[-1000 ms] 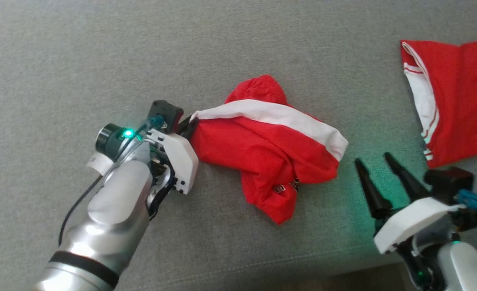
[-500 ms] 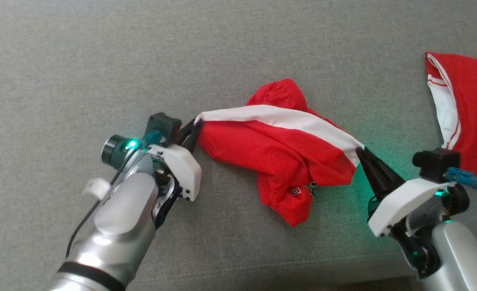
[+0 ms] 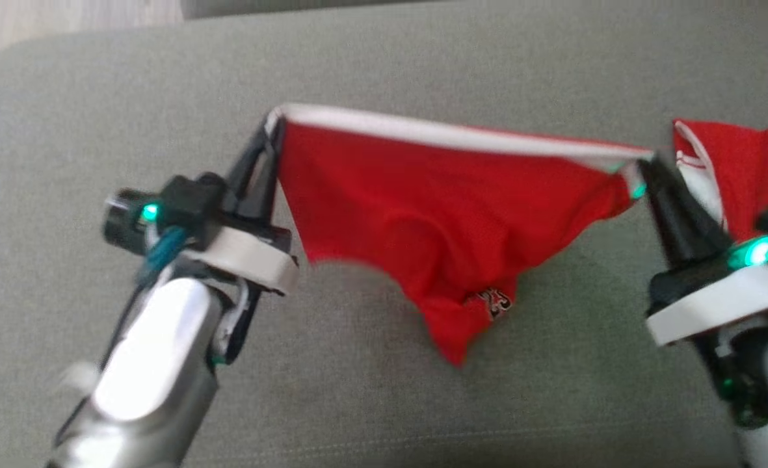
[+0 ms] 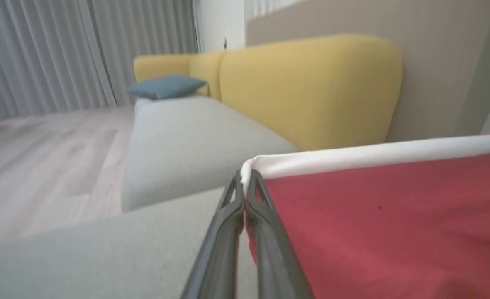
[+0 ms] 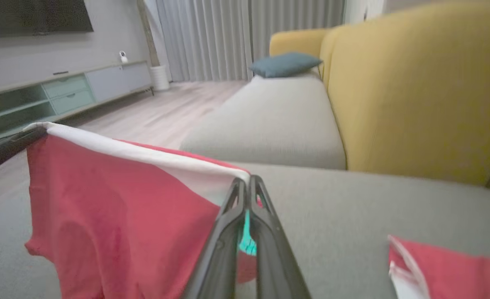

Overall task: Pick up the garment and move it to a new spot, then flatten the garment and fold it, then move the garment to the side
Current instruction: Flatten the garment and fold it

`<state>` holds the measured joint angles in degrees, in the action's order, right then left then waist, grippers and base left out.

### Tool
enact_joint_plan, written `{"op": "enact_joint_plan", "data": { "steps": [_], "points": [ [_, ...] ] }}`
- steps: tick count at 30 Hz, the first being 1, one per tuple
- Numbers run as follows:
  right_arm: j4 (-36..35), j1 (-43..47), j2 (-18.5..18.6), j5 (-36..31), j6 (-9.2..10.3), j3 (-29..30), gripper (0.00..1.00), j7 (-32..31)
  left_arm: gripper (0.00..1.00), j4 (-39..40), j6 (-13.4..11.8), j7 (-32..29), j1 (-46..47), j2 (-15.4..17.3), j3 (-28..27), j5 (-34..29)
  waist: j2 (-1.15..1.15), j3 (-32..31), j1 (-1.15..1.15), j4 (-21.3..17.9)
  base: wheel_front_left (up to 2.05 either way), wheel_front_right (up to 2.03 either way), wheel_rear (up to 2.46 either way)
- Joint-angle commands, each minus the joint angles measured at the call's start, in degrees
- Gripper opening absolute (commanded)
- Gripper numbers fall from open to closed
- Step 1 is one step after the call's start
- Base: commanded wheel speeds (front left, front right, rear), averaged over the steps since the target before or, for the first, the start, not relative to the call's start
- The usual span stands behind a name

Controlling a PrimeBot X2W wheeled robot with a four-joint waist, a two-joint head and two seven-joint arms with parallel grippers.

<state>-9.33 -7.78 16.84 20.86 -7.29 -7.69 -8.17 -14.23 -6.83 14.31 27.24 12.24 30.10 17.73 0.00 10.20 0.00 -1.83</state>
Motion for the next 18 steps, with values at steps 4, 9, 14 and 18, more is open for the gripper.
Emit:
{"op": "enact_joint_plan", "data": {
  "steps": [4, 9, 14, 18],
  "points": [
    [-10.0, -4.4, 3.6, -2.0, -0.2, 2.7, 0.0, -3.8, 0.0, 16.9, -3.4, 0.3, 0.0, 5.3, -5.3, -2.4, 0.0, -2.9, 0.0, -0.4, 0.0, 0.0, 0.0],
    [-16.9, -8.0, 5.1, -1.7, -0.2, 4.9, 0.0, -9.5, 0.0, 31.0, -5.8, -5.0, -0.8, 8.5, -7.4, -3.8, 0.0, -4.0, 0.0, -0.9, 0.0, 0.0, 0.0],
    [-17.0, -11.4, 4.9, 0.3, -0.2, 4.8, 0.0, -13.0, 0.0, 35.2, -5.8, -9.5, 0.3, 9.1, -7.7, -2.6, 0.0, -3.2, 0.0, -0.9, 0.0, 0.0, 0.0],
    [-11.4, -16.9, 5.3, 3.2, -0.2, 3.0, 0.0, -13.6, 0.0, 30.2, -3.6, -10.4, 5.6, 7.5, -7.9, 0.5, 0.0, -0.9, 0.0, -0.6, 0.0, 0.0, 0.0]
  ]
}}
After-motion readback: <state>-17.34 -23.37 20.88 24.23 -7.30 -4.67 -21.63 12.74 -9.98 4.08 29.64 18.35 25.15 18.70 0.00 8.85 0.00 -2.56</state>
